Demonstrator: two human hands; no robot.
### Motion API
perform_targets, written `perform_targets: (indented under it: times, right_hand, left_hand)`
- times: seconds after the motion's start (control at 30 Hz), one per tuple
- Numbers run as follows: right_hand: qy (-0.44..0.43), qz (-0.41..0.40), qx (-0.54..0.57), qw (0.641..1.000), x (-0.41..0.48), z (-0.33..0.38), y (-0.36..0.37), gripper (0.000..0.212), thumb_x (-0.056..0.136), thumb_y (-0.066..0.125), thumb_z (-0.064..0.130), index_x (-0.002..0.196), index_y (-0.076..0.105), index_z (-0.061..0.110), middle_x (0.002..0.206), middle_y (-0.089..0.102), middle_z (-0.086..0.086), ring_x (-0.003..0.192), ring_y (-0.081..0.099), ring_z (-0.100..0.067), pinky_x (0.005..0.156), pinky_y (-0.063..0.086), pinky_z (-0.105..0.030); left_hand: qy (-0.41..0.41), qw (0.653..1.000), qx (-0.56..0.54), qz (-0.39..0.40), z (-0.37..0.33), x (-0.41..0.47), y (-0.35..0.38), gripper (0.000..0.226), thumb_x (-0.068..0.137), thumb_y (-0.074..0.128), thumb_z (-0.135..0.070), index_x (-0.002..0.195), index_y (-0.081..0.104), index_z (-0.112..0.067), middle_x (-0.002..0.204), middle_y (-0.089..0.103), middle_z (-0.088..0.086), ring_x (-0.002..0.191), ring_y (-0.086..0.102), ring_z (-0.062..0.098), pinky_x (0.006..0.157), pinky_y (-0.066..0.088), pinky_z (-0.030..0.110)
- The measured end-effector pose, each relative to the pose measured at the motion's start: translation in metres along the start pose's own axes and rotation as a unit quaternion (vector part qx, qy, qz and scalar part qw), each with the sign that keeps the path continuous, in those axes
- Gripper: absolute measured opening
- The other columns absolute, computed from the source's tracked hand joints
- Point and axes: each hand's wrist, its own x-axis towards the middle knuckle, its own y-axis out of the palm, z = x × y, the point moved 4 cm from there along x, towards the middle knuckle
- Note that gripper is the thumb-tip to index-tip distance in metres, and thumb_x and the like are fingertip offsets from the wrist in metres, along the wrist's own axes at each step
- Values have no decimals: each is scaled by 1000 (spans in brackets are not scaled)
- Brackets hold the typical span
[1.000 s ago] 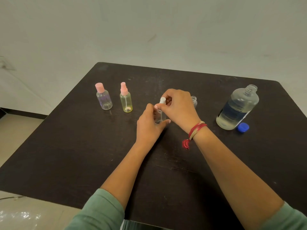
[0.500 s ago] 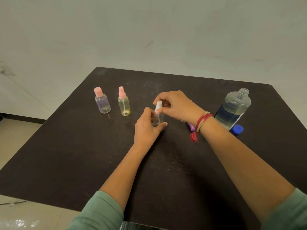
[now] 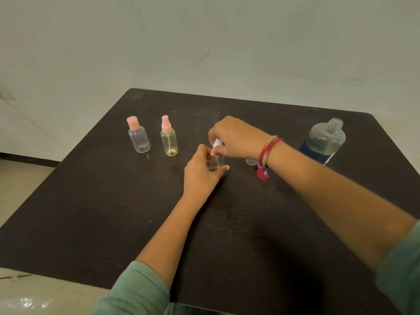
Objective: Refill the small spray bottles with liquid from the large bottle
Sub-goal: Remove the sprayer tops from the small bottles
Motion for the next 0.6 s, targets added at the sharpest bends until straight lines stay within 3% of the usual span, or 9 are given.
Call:
perform_targets:
  times: [0.17, 0.27, 0.33, 0.37, 0.47, 0.6]
  right_hand:
    - [-106, 61, 8, 992, -2, -5, -5, 16, 89, 63, 14, 102, 72, 17, 90, 54, 10, 74, 47, -2, 74, 42, -25]
    - [-132, 106, 19, 985, -4, -5, -2, 33, 85, 59, -1, 110, 69, 17, 106, 57, 6, 81, 47, 1, 79, 44, -16]
    - [-126, 110, 31, 985, -5, -4, 0, 36, 83, 70, 13, 117, 62, 21, 113, 52, 4, 90, 46, -1, 78, 39, -11]
    - [-110, 91, 40, 989, -5, -4, 0, 40, 81, 73, 26, 119, 59, 22, 112, 49, 4, 94, 46, -6, 77, 38, -15]
    - [-26, 17, 13, 999, -3, -6, -6, 43, 85, 63, 51, 110, 55, 17, 98, 53, 2, 84, 50, -14, 61, 35, -21]
    - [-9, 12, -43, 999, 3, 0, -8, 20, 89, 64, 32, 87, 52, 16, 91, 60, -3, 81, 54, -17, 54, 31, -17]
  left_hand:
    - [7, 1000, -3, 7, 0, 2, 1, 47, 72, 83, -30, 99, 45, -25, 87, 57, -16, 81, 59, 5, 77, 54, 30]
    - [10, 1000, -7, 8, 0, 2, 1, 47, 73, 83, -29, 104, 48, -21, 88, 57, -15, 82, 59, 8, 77, 52, 29]
    - [11, 1000, -11, 6, 0, 1, 1, 49, 74, 82, -27, 109, 50, -19, 87, 56, -16, 81, 58, 5, 75, 49, 23]
    - [12, 1000, -15, 6, 0, 1, 1, 47, 74, 82, -26, 106, 49, -19, 84, 55, -16, 78, 57, 4, 73, 47, 22]
    - [10, 1000, -14, 8, 0, 1, 1, 45, 74, 82, -26, 99, 45, -21, 86, 55, -14, 78, 56, 4, 72, 47, 23]
    - [4, 1000, 0, 12, 0, 1, 1, 46, 73, 83, -30, 95, 43, -24, 87, 53, -15, 80, 54, 6, 73, 44, 23]
